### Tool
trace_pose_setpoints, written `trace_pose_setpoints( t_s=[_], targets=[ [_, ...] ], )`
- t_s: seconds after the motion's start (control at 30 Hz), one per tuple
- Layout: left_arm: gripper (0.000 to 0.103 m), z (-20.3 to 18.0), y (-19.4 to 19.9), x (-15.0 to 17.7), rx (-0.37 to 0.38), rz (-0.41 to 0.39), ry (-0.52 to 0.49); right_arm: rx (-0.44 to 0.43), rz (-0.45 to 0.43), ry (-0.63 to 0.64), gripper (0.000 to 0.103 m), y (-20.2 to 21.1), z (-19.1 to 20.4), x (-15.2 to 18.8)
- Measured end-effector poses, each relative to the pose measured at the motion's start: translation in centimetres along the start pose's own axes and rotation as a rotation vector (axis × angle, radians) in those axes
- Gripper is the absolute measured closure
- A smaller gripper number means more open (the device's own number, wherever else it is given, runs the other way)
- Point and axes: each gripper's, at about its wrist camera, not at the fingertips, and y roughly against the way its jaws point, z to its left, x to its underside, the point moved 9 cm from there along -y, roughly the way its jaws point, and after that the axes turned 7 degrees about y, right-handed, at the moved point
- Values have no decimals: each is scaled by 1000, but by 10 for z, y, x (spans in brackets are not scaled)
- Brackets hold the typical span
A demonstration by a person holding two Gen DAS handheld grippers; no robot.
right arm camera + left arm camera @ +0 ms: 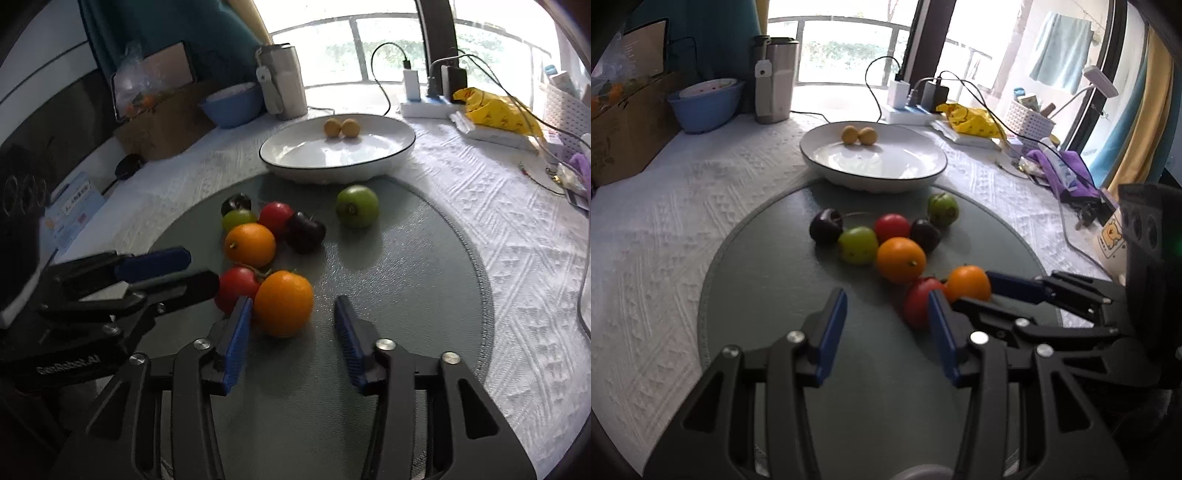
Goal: Organize fruits
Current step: 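Grasp the red tomato with the left gripper while the right gripper grasps the orange, then carry the tomato and orange onto the plate and open both grippers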
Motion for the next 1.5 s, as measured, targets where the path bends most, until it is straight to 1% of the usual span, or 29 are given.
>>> trace_pose_setpoints(
  t_s=[0.17, 0.5, 0.57, 0.63, 0.67, 0.9, 1.07, 1.27, 1.5],
  targets=[
    [56, -10, -4, 1, 18, 16, -23, -5, -12, -7, 68, 5, -2, 1],
    [57, -32, -25, 12, 5, 83, -125, 65, -37, -48, 68, 26, -30, 1],
    [62, -34, -27, 13, 1, 85, -140, 76, -40, -53, 68, 29, -33, 0],
    [72, -36, -27, 13, 5, 87, -157, 86, -42, -56, 68, 31, -36, -1],
    [72, -37, -27, 14, 11, 90, -161, 89, -43, -56, 68, 32, -36, -2],
    [72, -44, -15, 9, 56, 66, -176, 109, -53, -51, 68, 35, -36, -10],
    [72, -44, -4, -5, 71, 29, -180, 121, -64, -43, 68, 36, -34, -21],
    [72, -30, -1, -24, 66, 1, -159, 134, -72, -34, 68, 34, -36, -36],
    [72, -15, -7, -51, 58, -29, -145, 145, -70, -24, 68, 24, -42, -56]
  ],
)
